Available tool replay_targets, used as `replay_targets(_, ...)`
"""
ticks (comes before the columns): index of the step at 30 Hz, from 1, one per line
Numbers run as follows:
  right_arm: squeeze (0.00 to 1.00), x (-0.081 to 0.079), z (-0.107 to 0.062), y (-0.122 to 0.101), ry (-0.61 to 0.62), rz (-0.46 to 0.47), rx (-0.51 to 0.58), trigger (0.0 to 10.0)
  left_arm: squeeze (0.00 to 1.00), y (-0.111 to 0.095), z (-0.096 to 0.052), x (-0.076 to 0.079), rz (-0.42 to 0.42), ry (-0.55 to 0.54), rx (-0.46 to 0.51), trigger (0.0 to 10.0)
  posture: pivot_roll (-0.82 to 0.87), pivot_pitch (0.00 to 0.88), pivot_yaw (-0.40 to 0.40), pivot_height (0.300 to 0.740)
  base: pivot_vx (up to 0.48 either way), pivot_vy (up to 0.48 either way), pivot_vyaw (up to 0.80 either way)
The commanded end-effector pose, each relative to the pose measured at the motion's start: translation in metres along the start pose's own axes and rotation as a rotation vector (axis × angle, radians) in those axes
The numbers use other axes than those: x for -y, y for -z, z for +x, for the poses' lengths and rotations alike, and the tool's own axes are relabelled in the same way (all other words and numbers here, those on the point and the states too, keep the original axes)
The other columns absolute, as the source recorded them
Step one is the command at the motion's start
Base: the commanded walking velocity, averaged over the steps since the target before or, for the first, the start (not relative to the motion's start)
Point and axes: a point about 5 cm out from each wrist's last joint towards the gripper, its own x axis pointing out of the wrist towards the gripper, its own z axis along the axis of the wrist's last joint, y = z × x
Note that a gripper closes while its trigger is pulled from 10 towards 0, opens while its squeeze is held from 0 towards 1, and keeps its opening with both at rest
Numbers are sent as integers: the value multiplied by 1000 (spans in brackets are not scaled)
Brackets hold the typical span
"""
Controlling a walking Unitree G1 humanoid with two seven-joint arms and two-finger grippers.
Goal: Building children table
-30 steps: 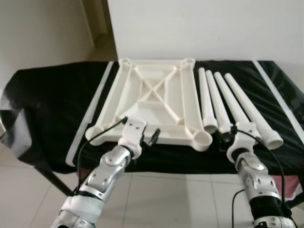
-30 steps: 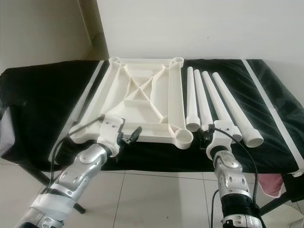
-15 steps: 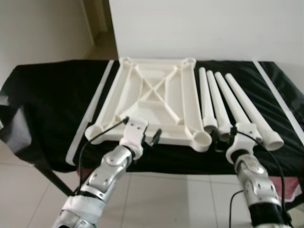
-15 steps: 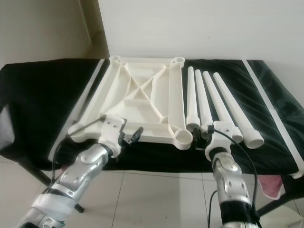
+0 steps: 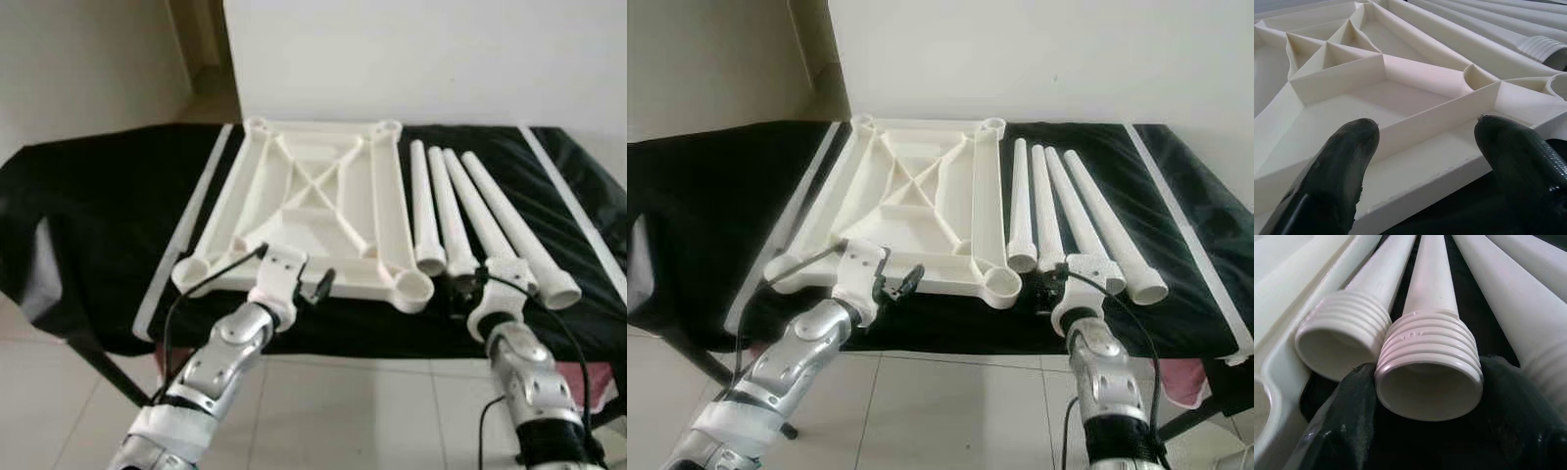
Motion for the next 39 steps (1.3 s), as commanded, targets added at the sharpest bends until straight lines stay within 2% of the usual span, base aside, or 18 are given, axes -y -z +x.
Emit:
replay_targets(1, 0, -3, 0, 3, -14, 19, -14, 0, 0, 1, -2, 11, 5, 224, -13, 10000, -23, 0, 22, 740, 0, 0, 0)
replay_targets(5, 0, -6, -4, 3, -21, 15, -12, 0, 0, 1, -3, 11, 0, 219, -13, 10000, -20, 0, 20, 740, 0, 0, 0)
replay_targets(9, 0, -10, -9, -5, -30, -8, 71, 0, 0, 2, -4, 12, -18, 216, -14, 10000, -20, 0, 20, 740, 0, 0, 0)
replay_targets(12, 0, -10, -9, -7, -35, -10, 88, 0, 0, 2, -4, 12, -25, 214, -13, 10000, -20, 0, 20, 740, 0, 0, 0)
replay_targets(14, 0, -12, -12, -15, -27, -28, 160, 0, 0, 0, -4, 11, -35, 212, -7, 10000, -21, 0, 20, 740, 0, 0, 0)
replay_targets(15, 0, -13, -15, -22, -18, -26, 215, 4078, 0, -1, -3, 10, -34, 210, -4, 10000, -25, 0, 18, 740, 0, 0, 0)
replay_targets(16, 0, -13, -15, -22, -18, -26, 215, 4078, 0, -1, -3, 10, -34, 210, -4, 10000, -25, 0, 18, 740, 0, 0, 0)
replay_targets(17, 0, -14, -19, -26, -6, -23, 250, 6314, 0, -2, -3, 10, -36, 211, -2, 10000, -27, 2, 20, 740, 0, 0, 0)
replay_targets(18, 0, -14, -22, -30, 1, -14, 284, 10000, 0, -3, -2, 9, -37, 211, 0, 10000, -27, 2, 20, 740, 0, 0, 0)
replay_targets(29, 0, -15, -38, -20, 37, 35, 214, 10000, 0, -5, -3, 8, -41, 211, 2, 10000, -32, 23, 18, 740, 0, 0, 0)
replay_targets(31, 0, -15, -44, -16, 48, 34, 203, 10000, 0, -5, -3, 7, -42, 208, 1, 10000, -32, 23, 18, 740, 0, 0, 0)
replay_targets(33, 0, -13, -57, -7, 83, 46, 186, 10000, 0, -4, -5, 6, -45, 204, -4, 10000, -37, 31, 22, 740, 0, 0, 0)
replay_targets(39, 0, -13, -72, 3, 123, 44, 162, 10000, 0, -3, -6, 7, -47, 211, -12, 10000, -43, 43, 28, 740, 0, 0, 0)
